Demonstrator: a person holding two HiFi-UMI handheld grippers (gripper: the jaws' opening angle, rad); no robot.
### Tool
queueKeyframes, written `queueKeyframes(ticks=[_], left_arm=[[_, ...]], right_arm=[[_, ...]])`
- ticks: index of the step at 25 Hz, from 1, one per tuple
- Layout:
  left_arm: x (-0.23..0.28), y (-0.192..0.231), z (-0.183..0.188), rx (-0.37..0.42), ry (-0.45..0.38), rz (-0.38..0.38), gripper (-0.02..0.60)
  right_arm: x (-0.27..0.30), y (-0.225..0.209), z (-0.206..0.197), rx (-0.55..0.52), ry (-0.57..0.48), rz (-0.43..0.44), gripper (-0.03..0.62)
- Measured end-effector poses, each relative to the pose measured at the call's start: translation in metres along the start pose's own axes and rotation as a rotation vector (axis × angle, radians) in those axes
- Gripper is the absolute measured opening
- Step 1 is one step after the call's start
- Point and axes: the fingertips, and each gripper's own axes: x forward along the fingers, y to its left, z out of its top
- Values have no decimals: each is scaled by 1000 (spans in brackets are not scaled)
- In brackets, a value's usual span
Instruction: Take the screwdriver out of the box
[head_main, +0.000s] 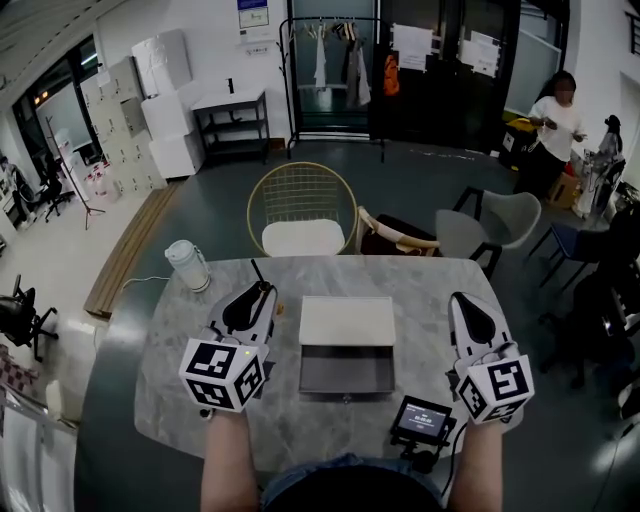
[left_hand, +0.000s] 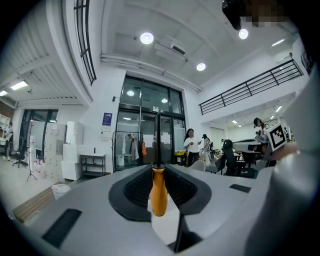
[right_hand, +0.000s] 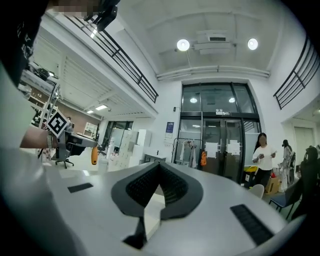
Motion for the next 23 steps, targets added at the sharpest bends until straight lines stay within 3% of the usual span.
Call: queueKeyframes(ticks=[23], left_arm=[[-15, -9, 0, 12, 13, 6, 84]], right_arm=[[-5, 3, -1, -43, 15, 4, 25]])
